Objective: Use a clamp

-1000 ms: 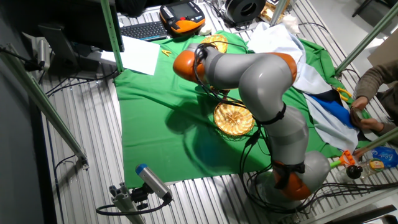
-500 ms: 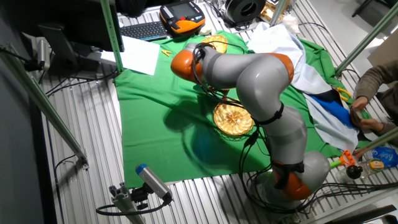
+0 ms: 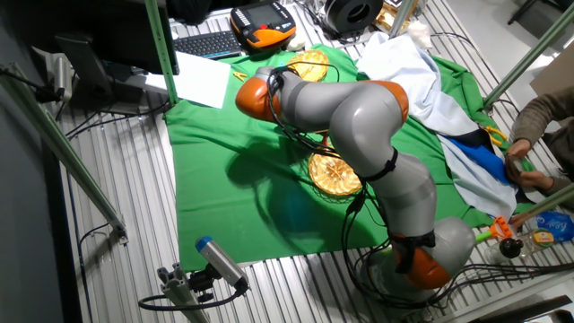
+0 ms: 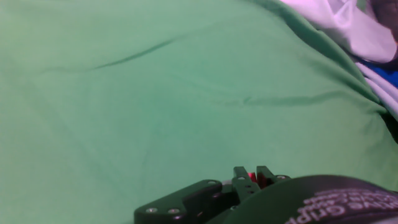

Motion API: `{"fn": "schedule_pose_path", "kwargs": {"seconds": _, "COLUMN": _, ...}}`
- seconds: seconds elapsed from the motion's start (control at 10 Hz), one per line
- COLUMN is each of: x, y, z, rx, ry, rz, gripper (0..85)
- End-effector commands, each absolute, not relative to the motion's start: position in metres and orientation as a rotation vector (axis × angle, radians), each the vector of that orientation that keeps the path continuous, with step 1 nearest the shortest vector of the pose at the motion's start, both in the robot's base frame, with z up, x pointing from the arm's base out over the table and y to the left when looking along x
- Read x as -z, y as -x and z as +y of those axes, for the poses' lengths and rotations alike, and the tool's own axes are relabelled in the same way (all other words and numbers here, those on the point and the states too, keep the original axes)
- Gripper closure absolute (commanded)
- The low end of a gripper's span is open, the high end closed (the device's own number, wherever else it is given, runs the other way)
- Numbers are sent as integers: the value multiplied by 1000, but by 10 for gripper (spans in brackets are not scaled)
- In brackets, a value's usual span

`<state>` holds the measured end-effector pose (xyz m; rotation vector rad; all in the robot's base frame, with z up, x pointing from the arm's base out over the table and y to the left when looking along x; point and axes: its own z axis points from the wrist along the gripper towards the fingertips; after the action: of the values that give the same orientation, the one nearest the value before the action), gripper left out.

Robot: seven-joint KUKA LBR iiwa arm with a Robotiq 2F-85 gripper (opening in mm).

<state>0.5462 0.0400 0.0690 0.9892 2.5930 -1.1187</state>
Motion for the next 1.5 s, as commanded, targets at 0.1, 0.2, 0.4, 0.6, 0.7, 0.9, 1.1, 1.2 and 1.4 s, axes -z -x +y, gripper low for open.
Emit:
{"fn": "schedule_pose_path", "kwargs": {"seconds": 0.1, "x": -68, "y": -545, "z": 41, "rx": 1109, "ry": -981, "rz": 2599, "gripper": 850}}
{"fn": "schedule_pose_path", "kwargs": {"seconds": 0.2, "x": -66, "y": -543, "z": 42, "rx": 1108, "ry": -977, "rz": 2603, "gripper": 850}}
{"fn": "schedule_pose_path", "kwargs": {"seconds": 0.4, "x": -65, "y": -540, "z": 43, "rx": 1094, "ry": -977, "rz": 2609, "gripper": 850}}
{"fn": "schedule_pose_path", "kwargs": {"seconds": 0.6, "x": -64, "y": -541, "z": 43, "rx": 1069, "ry": -975, "rz": 2626, "gripper": 850}}
{"fn": "schedule_pose_path", "kwargs": {"seconds": 0.7, "x": -64, "y": -541, "z": 43, "rx": 1069, "ry": -975, "rz": 2629, "gripper": 680}}
{"fn": "schedule_pose_path", "kwargs": {"seconds": 0.9, "x": -64, "y": -541, "z": 43, "rx": 1073, "ry": -959, "rz": 2630, "gripper": 510}}
{"fn": "schedule_pose_path", "kwargs": {"seconds": 1.1, "x": -64, "y": -541, "z": 43, "rx": 1065, "ry": -955, "rz": 2637, "gripper": 340}}
{"fn": "schedule_pose_path", "kwargs": {"seconds": 1.2, "x": -64, "y": -541, "z": 43, "rx": 1057, "ry": -954, "rz": 2629, "gripper": 340}}
{"fn": "schedule_pose_path", "kwargs": {"seconds": 1.4, "x": -64, "y": -541, "z": 43, "rx": 1043, "ry": -951, "rz": 2628, "gripper": 170}}
